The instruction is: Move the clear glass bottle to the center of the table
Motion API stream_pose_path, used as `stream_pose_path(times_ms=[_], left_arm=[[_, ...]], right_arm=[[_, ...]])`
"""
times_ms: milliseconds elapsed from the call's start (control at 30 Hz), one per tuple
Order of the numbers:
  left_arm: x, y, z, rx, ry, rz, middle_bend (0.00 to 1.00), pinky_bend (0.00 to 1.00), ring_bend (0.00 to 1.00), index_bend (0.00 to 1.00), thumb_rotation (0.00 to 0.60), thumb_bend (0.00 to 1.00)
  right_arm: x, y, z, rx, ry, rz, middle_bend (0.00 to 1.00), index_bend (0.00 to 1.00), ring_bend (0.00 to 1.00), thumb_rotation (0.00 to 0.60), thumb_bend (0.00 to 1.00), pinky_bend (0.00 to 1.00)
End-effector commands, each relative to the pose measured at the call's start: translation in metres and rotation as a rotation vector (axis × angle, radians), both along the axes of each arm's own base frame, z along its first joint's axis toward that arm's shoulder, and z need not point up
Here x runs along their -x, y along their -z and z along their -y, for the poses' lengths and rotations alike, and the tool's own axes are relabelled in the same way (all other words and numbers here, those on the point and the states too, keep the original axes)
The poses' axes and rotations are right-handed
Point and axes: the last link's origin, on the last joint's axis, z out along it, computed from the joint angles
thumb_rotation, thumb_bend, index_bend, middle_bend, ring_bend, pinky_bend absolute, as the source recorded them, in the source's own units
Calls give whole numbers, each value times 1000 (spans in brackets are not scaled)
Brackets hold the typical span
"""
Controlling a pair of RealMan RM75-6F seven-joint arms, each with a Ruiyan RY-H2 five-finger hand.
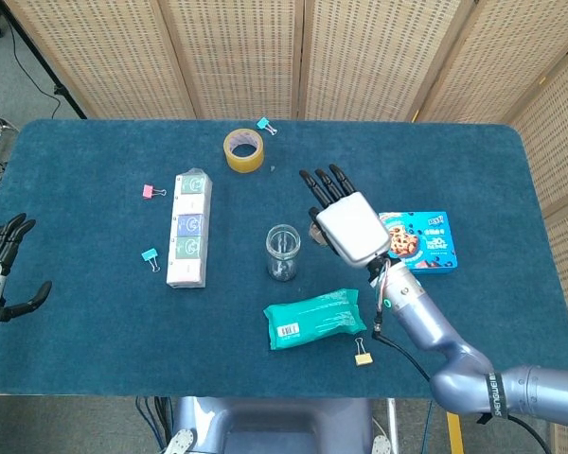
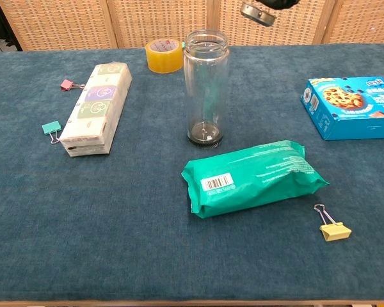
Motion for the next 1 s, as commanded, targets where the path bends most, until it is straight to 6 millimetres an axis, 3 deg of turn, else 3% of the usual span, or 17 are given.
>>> stream_pose_path(times_ms=[33, 633, 1000], left_arm=[[0, 0, 0, 1, 1, 2, 0, 0, 0, 0, 600, 342], [3, -2, 5, 11, 1, 0, 0, 0, 0, 0, 600, 342], [5, -6, 6, 4, 6, 7, 0, 0, 0, 0, 600, 342]], right_arm=[[-6, 4, -2, -6, -9, 6, 0, 622, 0, 600, 575, 0], [-36, 27, 2, -4, -65, 21, 0, 626, 0, 600, 576, 0], [-34, 39, 3, -10, -62, -3, 0, 627, 0, 600, 577, 0]])
